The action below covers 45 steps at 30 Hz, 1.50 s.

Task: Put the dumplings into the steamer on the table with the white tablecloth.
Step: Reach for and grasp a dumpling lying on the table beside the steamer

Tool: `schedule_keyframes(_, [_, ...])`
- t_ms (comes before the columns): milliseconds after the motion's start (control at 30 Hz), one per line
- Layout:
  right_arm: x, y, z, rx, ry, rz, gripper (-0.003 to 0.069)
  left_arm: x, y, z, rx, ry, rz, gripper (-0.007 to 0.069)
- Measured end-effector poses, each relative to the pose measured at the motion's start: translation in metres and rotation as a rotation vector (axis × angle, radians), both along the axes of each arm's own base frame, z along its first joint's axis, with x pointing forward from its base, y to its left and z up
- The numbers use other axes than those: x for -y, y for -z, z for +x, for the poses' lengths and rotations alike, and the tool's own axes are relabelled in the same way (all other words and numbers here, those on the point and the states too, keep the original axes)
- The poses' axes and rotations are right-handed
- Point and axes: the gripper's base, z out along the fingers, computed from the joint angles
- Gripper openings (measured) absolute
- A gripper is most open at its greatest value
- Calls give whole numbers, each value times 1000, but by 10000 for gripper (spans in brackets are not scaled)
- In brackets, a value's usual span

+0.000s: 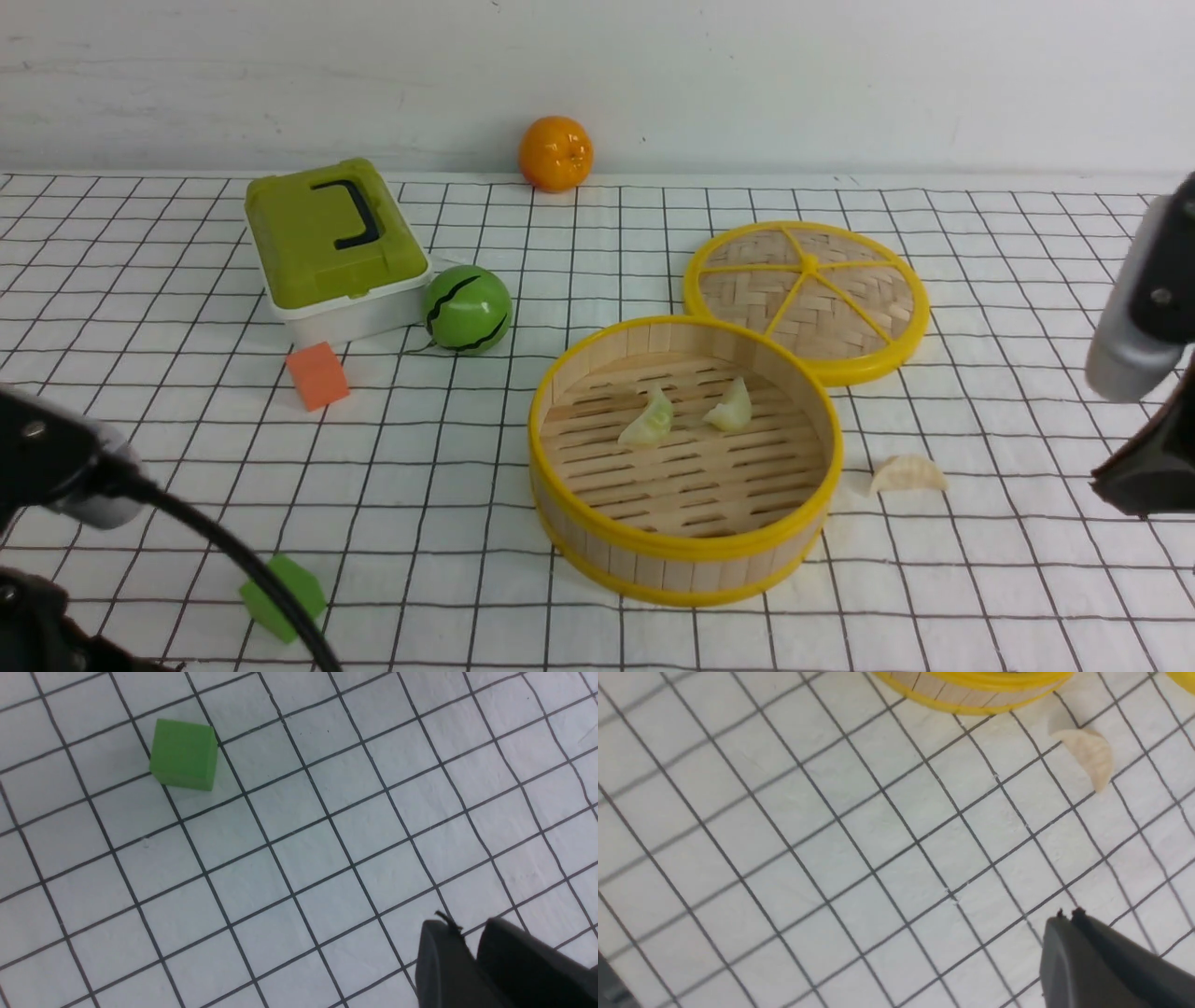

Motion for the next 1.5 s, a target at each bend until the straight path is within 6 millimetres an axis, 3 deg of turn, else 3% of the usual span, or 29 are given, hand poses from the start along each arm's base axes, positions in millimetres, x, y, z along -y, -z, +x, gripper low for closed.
schedule_keyframes(133, [-2,13,25,37,-43,-62,-22,-3,-2,-5,22,0,-15,114])
schedule_keyframes(433, [26,32,99,-23,193,-38,-22,-2,-2,-6,12,2,-32,123])
schedule_keyframes(700, [24,63,140,-145,95,-25,-7,-2,-3,-6,13,2,-33,126])
schedule_keyframes(867, [22,94,160,-165,-21,-71,110,-2,-3,-5,19,2,-40,127])
schedule_keyframes(900, [22,104,165,-165,-49,-75,184,-2,-3,-5,20,2,-41,127])
schedule_keyframes(933, [21,104,166,-164,-53,-74,194,-2,-3,-5,20,2,-41,127])
schedule_keyframes(1000, [19,116,172,-150,-103,-67,344,-2,-3,-5,20,2,-42,129])
schedule_keyframes(1167, [15,136,184,-116,-171,-51,538,-1,-3,-6,18,2,-48,131])
schedule_keyframes(1333, [13,152,190,-115,-182,-38,575,-1,-4,-5,26,2,-53,134])
schedule_keyframes(1500, [13,169,196,-119,-174,-39,514,0,-2,-4,34,1,-60,135])
